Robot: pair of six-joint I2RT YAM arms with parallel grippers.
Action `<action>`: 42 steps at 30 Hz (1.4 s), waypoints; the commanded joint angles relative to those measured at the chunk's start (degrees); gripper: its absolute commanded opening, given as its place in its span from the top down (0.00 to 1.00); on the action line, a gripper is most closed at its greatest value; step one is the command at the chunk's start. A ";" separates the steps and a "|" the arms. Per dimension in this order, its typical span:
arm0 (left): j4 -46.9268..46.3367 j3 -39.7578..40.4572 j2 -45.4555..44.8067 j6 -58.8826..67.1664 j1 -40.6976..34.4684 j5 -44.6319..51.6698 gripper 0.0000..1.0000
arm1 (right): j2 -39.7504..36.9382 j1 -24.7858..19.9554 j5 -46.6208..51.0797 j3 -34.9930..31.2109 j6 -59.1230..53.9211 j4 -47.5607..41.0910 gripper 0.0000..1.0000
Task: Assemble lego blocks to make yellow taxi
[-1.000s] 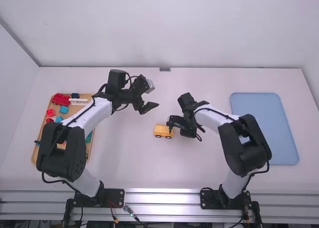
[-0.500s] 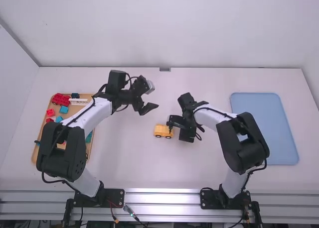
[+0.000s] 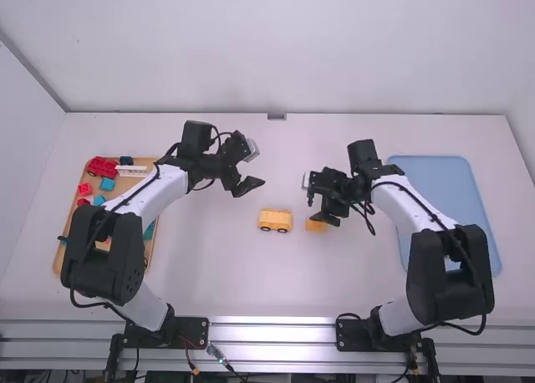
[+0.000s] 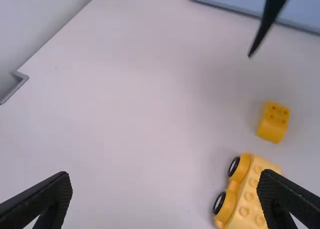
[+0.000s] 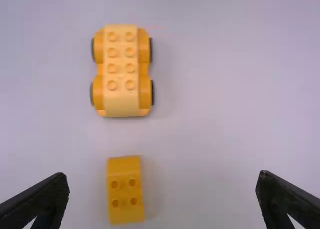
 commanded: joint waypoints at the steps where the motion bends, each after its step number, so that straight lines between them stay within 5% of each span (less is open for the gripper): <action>1: 0.35 -3.17 0.33 9.46 0.50 1.90 0.01 | 0.37 -2.19 -7.65 -4.61 -0.83 3.19 0.01; 9: 9.53 -11.37 4.13 20.13 0.48 13.35 0.01 | 0.35 -4.46 -7.98 -16.11 5.27 21.90 0.01; 15: 10.38 -12.04 10.01 25.62 0.48 21.92 0.01 | 0.37 -4.59 -12.33 -21.62 3.43 28.02 0.01; 27: 11.96 -11.96 16.52 27.89 -0.22 26.86 0.01 | 9.66 -12.61 -21.46 -22.60 -5.90 32.87 0.01; 36: 9.07 -11.98 16.52 27.93 0.11 27.78 0.01 | 20.68 -13.46 -23.98 -16.90 -9.86 33.92 0.03; 38: 8.48 -12.04 16.52 27.91 0.11 27.71 0.01 | 22.32 -12.61 -24.20 -15.74 -10.16 33.92 0.08; 42: 10.45 -13.40 16.52 27.87 0.11 27.87 0.01 | 24.81 -11.69 -24.28 -13.33 -10.23 32.41 0.35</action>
